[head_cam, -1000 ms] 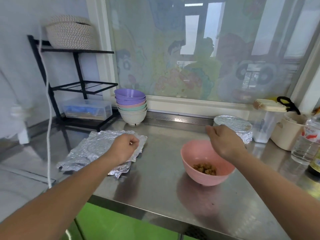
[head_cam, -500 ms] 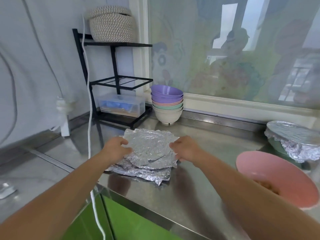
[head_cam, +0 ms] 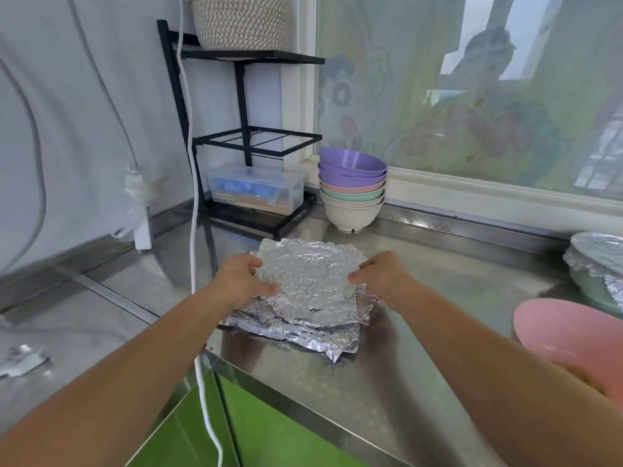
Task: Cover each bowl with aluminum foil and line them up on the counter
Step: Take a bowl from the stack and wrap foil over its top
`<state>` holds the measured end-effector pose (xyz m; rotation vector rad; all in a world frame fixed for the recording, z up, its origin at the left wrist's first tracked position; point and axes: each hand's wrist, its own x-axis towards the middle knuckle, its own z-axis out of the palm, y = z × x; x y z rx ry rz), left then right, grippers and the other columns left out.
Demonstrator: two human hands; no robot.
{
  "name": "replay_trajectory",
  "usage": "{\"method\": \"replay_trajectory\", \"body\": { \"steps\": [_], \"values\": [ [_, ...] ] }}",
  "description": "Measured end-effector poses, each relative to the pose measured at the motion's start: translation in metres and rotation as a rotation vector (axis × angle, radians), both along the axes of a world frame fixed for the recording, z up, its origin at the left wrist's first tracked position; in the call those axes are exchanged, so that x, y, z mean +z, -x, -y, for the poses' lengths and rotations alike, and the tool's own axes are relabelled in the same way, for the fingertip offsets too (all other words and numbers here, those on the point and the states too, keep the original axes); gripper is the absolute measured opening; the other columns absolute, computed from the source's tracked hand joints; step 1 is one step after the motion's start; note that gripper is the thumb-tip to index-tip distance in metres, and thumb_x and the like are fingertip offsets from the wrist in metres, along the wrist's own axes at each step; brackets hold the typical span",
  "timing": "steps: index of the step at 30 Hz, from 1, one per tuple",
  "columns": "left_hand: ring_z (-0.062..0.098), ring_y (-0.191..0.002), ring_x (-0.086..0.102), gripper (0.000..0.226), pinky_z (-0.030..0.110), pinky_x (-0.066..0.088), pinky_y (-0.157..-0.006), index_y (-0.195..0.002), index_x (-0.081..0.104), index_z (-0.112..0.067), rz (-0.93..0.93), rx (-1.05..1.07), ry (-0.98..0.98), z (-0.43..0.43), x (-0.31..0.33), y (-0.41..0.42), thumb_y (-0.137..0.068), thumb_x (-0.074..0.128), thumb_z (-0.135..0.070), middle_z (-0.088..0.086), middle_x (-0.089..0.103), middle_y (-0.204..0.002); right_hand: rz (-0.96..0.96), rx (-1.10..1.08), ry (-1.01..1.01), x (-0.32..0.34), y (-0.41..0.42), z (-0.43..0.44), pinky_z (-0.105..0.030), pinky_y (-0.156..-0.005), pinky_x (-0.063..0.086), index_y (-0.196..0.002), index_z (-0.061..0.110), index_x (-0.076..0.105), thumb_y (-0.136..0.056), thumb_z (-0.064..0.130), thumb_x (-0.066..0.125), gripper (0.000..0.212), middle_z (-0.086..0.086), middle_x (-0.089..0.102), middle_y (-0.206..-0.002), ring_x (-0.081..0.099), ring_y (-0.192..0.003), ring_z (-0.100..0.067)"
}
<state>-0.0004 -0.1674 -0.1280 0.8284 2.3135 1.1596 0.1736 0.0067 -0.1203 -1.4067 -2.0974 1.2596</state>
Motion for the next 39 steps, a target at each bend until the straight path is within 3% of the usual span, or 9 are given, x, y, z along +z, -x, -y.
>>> {"method": "replay_trajectory", "body": {
  "steps": [7, 12, 17, 20, 23, 27, 31, 35, 39],
  "values": [
    [0.022, -0.102, 0.057, 0.078, 0.032, 0.045, -0.088, -0.135, 0.047, -0.013, 0.088, 0.064, -0.097, 0.003, 0.004, -0.004, -0.067, 0.087, -0.013, 0.005, 0.058, -0.117, -0.396, -0.029, 0.288, 0.013, -0.006, 0.015, -0.037, -0.072, 0.059, -0.104, 0.001, 0.063, -0.087, 0.006, 0.062, 0.018, -0.016, 0.068, -0.096, 0.066, -0.079, -0.026],
    [0.023, -0.105, 0.055, 0.064, 0.036, 0.043, -0.093, -0.132, 0.050, -0.007, 0.264, 0.165, -0.357, 0.000, 0.020, -0.013, -0.077, 0.081, -0.020, 0.008, 0.059, -0.119, -0.751, -0.008, 0.570, 0.025, -0.026, 0.031, -0.029, -0.053, 0.055, -0.103, 0.007, 0.060, -0.095, 0.007, 0.043, 0.018, -0.009, 0.067, -0.091, 0.064, -0.073, -0.023],
    [0.021, -0.099, 0.048, 0.031, 0.035, 0.052, -0.077, -0.108, 0.063, -0.007, 0.523, 0.159, -0.526, -0.010, 0.043, -0.045, -0.084, 0.075, -0.023, 0.001, 0.055, -0.115, -0.917, -0.020, 0.626, 0.041, -0.064, 0.039, -0.039, -0.071, 0.058, -0.106, 0.007, 0.060, -0.094, 0.006, 0.040, 0.024, -0.010, 0.069, -0.093, 0.064, -0.076, -0.024],
    [0.015, -0.110, 0.045, 0.021, 0.040, 0.043, -0.082, -0.105, 0.064, -0.011, 0.576, 0.109, -0.542, -0.021, 0.054, -0.074, -0.089, 0.069, -0.023, -0.004, 0.055, -0.116, -0.848, 0.033, 0.550, 0.052, -0.098, 0.044, -0.038, -0.072, 0.058, -0.107, 0.006, 0.063, -0.089, 0.005, 0.041, 0.028, -0.010, 0.070, -0.096, 0.064, -0.080, -0.026],
    [0.021, -0.121, 0.050, 0.054, 0.046, 0.044, -0.096, -0.122, 0.063, -0.012, 0.578, -0.024, -0.531, -0.038, 0.060, -0.103, -0.075, 0.079, -0.034, 0.001, 0.060, -0.128, -0.630, -0.019, 0.268, 0.070, -0.145, 0.041, -0.034, -0.068, 0.052, -0.093, 0.014, 0.069, -0.083, 0.023, 0.063, 0.015, -0.004, 0.071, -0.080, 0.063, -0.072, -0.024],
    [0.024, -0.121, 0.053, 0.076, 0.055, 0.040, -0.102, -0.120, 0.064, -0.018, 0.596, -0.197, -0.494, -0.063, 0.071, -0.162, -0.053, 0.087, -0.043, 0.001, 0.063, -0.126, -0.412, -0.106, -0.013, 0.092, -0.214, 0.021, -0.027, -0.059, 0.042, -0.092, 0.013, 0.069, -0.082, 0.049, 0.072, 0.038, -0.004, 0.059, -0.075, 0.052, -0.065, -0.021],
    [0.016, -0.074, 0.066, 0.016, 0.030, 0.051, -0.073, -0.089, 0.071, -0.015, 0.551, -0.258, -0.480, -0.095, 0.074, -0.234, -0.087, 0.070, -0.031, 0.002, 0.073, -0.089, -0.382, -0.263, -0.194, 0.089, -0.267, 0.005, -0.027, -0.060, 0.030, -0.060, 0.012, 0.046, -0.095, 0.041, 0.059, 0.047, 0.003, 0.037, -0.047, 0.033, -0.049, -0.015],
    [0.012, -0.045, 0.049, 0.030, 0.015, 0.037, -0.041, -0.082, 0.071, -0.013, 0.308, -0.273, -0.406, -0.116, 0.059, -0.281, -0.095, 0.059, -0.038, -0.004, 0.060, -0.057, -0.225, -0.379, -0.261, 0.073, -0.314, -0.012, -0.028, -0.054, 0.032, -0.058, 0.011, 0.053, -0.094, 0.037, 0.059, 0.044, -0.002, 0.048, -0.048, 0.040, -0.045, -0.017],
    [0.014, -0.039, 0.029, 0.045, 0.019, 0.025, -0.041, -0.059, 0.049, -0.013, 0.084, -0.300, -0.311, -0.131, 0.042, -0.299, -0.095, 0.058, -0.040, -0.004, 0.034, -0.043, -0.081, -0.397, -0.286, 0.053, -0.345, -0.020, -0.029, -0.054, 0.030, -0.053, 0.013, 0.045, -0.095, 0.038, 0.057, 0.050, -0.002, 0.046, -0.047, 0.041, -0.050, -0.020]
  ]
}}
